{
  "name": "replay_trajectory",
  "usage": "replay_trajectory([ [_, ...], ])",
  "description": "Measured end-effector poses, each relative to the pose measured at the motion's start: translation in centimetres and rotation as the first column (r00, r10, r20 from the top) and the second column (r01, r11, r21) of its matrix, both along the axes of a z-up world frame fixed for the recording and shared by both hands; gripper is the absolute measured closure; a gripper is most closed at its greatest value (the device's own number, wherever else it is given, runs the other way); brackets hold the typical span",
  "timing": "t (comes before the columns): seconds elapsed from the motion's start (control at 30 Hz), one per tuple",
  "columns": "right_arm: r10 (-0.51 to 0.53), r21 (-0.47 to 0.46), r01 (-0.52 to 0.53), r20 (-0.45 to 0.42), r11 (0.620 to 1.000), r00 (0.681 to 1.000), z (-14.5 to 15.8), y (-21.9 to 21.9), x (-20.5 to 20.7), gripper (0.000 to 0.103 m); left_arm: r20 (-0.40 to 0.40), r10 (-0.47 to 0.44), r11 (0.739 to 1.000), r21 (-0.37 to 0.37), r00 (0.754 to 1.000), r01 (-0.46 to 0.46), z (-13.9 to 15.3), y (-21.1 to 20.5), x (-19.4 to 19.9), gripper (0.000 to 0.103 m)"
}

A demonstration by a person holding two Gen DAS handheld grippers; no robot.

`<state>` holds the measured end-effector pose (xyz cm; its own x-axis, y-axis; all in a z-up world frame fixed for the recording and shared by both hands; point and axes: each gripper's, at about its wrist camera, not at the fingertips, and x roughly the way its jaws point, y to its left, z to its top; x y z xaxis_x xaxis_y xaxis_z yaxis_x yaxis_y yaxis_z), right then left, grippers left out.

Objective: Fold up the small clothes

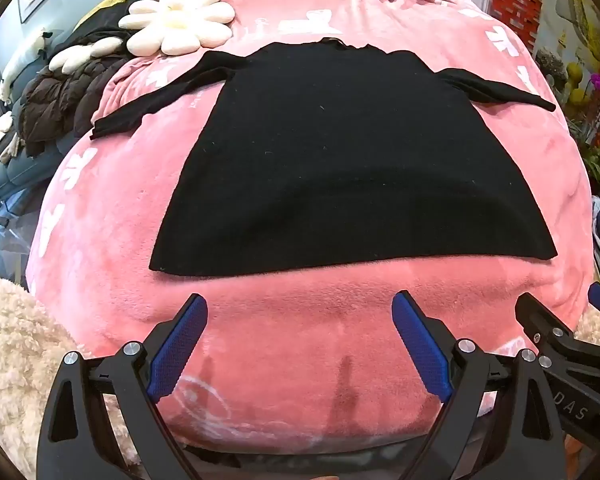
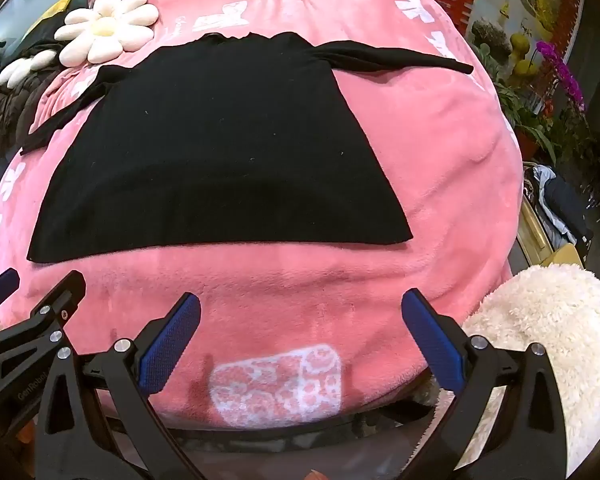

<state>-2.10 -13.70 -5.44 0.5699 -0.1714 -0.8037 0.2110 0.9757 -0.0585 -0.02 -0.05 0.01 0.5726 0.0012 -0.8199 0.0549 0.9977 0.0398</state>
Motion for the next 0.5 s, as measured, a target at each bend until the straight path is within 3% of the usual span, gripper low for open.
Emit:
replay_trajectory([
  [0.5, 0.005, 0.000, -0.005, -0.001, 1.000, 1.000, 0.09, 0.16, 0.03, 0.005, -0.006, 0.002, 1.000, -0.008, 1.000, -0.002, 0.01, 0.03, 0.01, 0.013],
])
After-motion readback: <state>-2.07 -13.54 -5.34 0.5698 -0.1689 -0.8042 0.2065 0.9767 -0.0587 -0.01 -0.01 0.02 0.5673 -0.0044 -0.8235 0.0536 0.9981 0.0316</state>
